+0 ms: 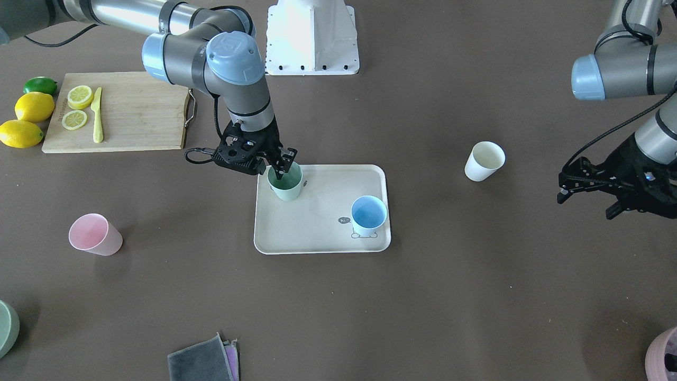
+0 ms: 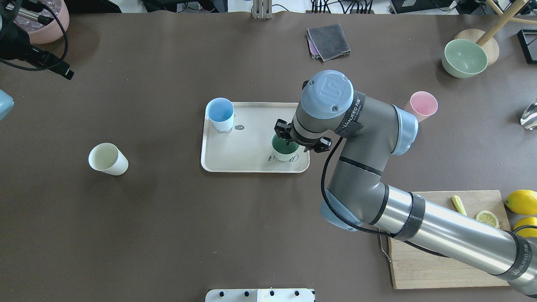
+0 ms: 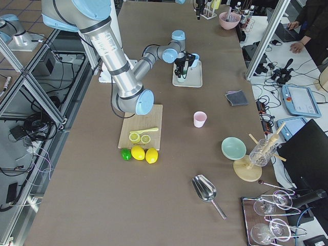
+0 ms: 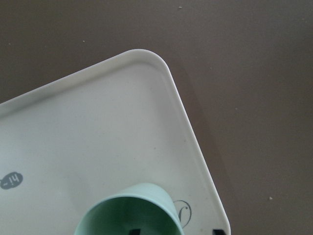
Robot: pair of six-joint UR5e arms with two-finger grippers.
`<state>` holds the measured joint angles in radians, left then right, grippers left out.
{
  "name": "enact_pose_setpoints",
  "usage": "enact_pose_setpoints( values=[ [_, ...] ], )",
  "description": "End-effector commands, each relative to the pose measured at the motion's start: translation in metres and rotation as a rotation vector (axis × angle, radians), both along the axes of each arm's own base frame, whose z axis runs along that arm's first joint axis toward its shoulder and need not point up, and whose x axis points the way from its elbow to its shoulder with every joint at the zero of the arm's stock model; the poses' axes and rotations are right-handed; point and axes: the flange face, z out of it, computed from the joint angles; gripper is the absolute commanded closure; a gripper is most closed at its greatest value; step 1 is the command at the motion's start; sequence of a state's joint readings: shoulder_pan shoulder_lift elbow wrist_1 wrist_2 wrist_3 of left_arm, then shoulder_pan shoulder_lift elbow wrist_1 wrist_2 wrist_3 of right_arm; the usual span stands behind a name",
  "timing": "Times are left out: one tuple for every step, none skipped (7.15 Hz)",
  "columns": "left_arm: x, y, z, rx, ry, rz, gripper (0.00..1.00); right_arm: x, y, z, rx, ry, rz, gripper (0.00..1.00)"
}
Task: Place all cups on tray
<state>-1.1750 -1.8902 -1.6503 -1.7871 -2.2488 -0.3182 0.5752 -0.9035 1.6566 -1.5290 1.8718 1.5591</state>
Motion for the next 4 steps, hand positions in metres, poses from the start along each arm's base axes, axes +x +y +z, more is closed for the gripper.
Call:
enact_pose_setpoints(
  values=[
    [-0.002, 0.013, -0.01, -0.042, 0.028, -0.048, 0.01, 0.065, -0.023, -0.02, -0.011, -0.006, -0.018, 0.0],
    [-0.002, 0.039, -0.005, -0.073, 0.036, -0.059, 0.01, 0.108, -0.036, -0.011, 0.002, 0.002, -0.045, 0.0],
    [-0.008, 0.076, 0.009, -0.092, 0.034, -0.049, 0.01, 0.157, -0.048, 0.02, 0.038, 0.02, -0.069, 0.0],
    [-0.002, 0.103, 0.016, -0.132, 0.062, -0.073, 0.01, 0.205, -0.061, 0.053, 0.091, 0.051, -0.104, 0.0]
  ],
)
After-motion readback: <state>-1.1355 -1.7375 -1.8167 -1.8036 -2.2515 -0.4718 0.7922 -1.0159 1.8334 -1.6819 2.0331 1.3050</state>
